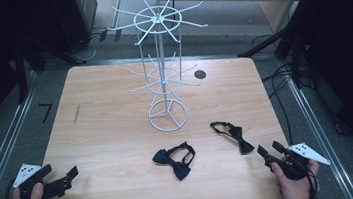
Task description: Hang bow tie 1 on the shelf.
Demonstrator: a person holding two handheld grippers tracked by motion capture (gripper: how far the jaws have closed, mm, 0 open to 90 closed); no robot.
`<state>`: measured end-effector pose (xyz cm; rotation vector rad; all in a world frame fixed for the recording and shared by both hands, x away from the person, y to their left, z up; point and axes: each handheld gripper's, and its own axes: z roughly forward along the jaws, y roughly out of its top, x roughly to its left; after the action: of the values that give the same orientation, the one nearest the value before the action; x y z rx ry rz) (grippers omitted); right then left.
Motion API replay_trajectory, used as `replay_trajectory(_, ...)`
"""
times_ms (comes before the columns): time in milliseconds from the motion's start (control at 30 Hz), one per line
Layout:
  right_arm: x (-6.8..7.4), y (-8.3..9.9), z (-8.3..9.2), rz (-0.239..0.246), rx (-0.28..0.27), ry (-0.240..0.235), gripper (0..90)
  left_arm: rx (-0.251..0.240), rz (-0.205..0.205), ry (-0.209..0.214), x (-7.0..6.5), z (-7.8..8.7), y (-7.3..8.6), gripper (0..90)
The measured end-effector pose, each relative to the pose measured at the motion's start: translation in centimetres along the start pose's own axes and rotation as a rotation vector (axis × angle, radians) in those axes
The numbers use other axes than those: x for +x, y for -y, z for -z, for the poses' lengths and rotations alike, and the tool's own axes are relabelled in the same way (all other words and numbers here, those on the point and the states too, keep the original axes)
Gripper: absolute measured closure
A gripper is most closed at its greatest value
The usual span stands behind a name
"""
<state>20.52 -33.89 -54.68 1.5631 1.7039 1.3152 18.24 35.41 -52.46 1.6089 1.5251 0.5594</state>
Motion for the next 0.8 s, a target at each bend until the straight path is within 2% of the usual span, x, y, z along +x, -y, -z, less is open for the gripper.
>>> replay_trajectory(33, 0.2, -0.1, 0.0, -0.004, -0.003, -0.007, 33.8, -0.002, 0.002, -0.001, 0.0, 0.0, 0.0, 0.0)
replay_trajectory(100, 0.7, -0.3, 0.1, -0.017, -0.012, -0.033, 42.5, -0.004, 0.002, -0.002, 0.1, 0.0, 0.0, 0.0)
replay_trajectory(133, 1.0, -0.4, 0.2, -0.014, -0.018, -0.056, 42.9, -0.003, 0.000, -0.003, 0.1, 0.0, 0.0, 0.0)
replay_trajectory(167, 1.8, -0.7, 0.3, 0.010, -0.023, -0.056, 44.7, -0.004, -0.001, -0.003, 0.0, 0.0, 0.0, 0.0)
replay_trajectory(267, 2.4, -0.9, 0.2, 0.017, -0.019, -0.074, 45.7, -0.005, -0.003, -0.003, 0.0, 0.0, 0.0, 0.0)
replay_trajectory(467, 4.0, -1.4, 0.0, 0.020, -0.012, -0.070, 47.4, -0.011, -0.003, -0.011, 0.0, 0.0, 0.0, 0.0)
replay_trajectory(533, 5.0, -1.6, -0.1, 0.073, -0.012, -0.060, 47.0, -0.011, -0.007, -0.016, -0.1, 0.1, 0.0, 0.0)
replay_trajectory(567, 5.0, -1.6, -0.1, 0.073, -0.012, -0.060, 47.0, -0.012, -0.007, -0.016, -0.1, 0.1, 0.0, 0.0)
replay_trajectory(800, 7.2, -2.1, -0.8, 0.083, 0.017, -0.102, 46.9, -0.019, -0.003, -0.013, -0.1, 0.1, 0.1, 0.0)
